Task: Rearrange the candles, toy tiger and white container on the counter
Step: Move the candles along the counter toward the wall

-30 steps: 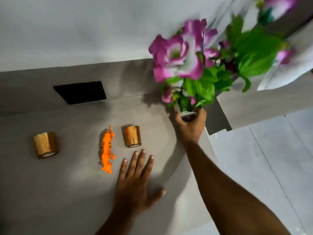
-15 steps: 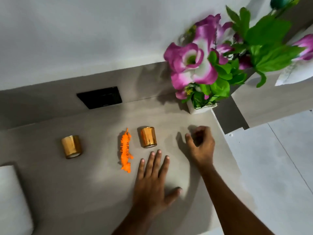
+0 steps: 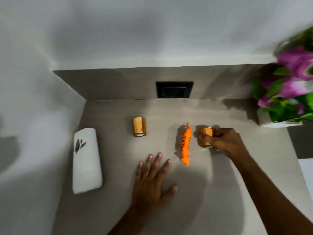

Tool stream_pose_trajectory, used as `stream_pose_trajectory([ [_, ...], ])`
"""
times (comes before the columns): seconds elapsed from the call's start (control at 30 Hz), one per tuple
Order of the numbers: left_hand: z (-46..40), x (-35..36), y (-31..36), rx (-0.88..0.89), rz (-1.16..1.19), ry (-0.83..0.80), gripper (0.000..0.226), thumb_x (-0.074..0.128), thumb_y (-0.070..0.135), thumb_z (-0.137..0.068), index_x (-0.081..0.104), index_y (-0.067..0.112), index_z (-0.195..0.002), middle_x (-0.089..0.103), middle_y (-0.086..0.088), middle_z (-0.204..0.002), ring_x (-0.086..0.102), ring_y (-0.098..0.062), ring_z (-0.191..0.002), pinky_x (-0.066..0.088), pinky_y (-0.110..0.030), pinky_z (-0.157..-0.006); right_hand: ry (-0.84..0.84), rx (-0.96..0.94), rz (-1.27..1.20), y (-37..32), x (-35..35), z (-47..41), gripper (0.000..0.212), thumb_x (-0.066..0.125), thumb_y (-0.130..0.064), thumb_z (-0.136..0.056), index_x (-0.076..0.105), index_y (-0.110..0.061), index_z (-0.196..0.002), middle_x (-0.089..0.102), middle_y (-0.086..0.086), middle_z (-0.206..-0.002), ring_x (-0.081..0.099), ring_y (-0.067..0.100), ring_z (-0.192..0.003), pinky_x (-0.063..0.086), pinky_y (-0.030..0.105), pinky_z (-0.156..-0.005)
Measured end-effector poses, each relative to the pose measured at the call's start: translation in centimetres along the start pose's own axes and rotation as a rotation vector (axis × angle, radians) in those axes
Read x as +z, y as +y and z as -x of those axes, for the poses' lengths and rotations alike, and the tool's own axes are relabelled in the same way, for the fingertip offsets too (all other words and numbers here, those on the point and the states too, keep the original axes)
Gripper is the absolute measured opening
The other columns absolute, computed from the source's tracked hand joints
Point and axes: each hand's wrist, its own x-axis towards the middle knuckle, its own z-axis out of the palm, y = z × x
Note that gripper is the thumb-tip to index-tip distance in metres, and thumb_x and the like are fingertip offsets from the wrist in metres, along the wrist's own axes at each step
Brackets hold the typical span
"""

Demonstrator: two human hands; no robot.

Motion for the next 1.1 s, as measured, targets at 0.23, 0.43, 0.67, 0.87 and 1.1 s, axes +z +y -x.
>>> stream_pose_trajectory([
  [0.23, -4.9, -2.1, -2.8, -0.471, 0.514, 0.464, 0.062, 0.063, 0.053, -0.091, 0.052, 0.015, -0.139, 0.055, -0.013, -0.144, 0.057, -0.033, -0.131, 0.052, -0.059, -0.107, 0.213, -0.141, -0.302, -1.1, 2.1, -1.9, 0.040, 0.094, -0.036, -0.073, 0.073, -0.021, -0.104, 0.075, -0.007, -0.092, 0.071, 0.010, -0.084, 0.054, 0.018, -0.065],
  [0.43, -12.8, -5.9, -4.5, -0.758, 0.733, 0.451, 0.079, 0.076, 0.070, -0.072, 0.057, 0.017, -0.127, 0.070, -0.009, -0.118, 0.068, -0.032, -0.107, 0.058, -0.054, -0.096, 0.337, -0.312, -0.403, -3.3, 5.1, -4.1, 0.053, 0.098, -0.018, -0.070, 0.065, -0.028, -0.111, 0.069, -0.021, -0.099, 0.066, -0.021, -0.085, 0.050, 0.000, -0.071],
  [0.67, -17.9, -7.3, -4.5, -0.766, 0.720, 0.358, 0.041, 0.076, 0.057, -0.084, 0.069, 0.020, -0.101, 0.065, -0.007, -0.112, 0.066, -0.034, -0.102, 0.051, -0.057, -0.102, 0.377, -0.421, -0.391, -4.7, 6.3, -5.7, 0.055, 0.091, -0.051, -0.063, 0.064, -0.041, -0.110, 0.070, -0.026, -0.100, 0.067, -0.017, -0.091, 0.051, 0.002, -0.074],
  [0.87, -21.6, -7.1, -3.2, -0.570, 1.044, 0.601, 0.063, 0.092, 0.017, -0.074, 0.065, 0.009, -0.130, 0.068, -0.012, -0.128, 0.069, -0.030, -0.116, 0.059, -0.048, -0.104, 0.402, -0.461, -0.341, -3.8, 6.6, -6.9, 0.071, 0.100, -0.041, -0.064, 0.062, -0.033, -0.124, 0.068, -0.022, -0.109, 0.065, -0.018, -0.093, 0.052, 0.002, -0.074],
  [1.1, -21.6, -5.7, -3.7, -0.540, 0.989, 0.679, 0.074, 0.094, 0.016, -0.072, 0.061, 0.010, -0.139, 0.068, -0.013, -0.135, 0.067, -0.027, -0.123, 0.060, -0.050, -0.104, 0.396, -0.495, -0.531, -2.2, 6.0, -2.3, 0.057, 0.089, -0.040, -0.078, 0.054, -0.026, -0.121, 0.061, -0.015, -0.103, 0.063, 0.003, -0.075, 0.056, 0.018, -0.067],
])
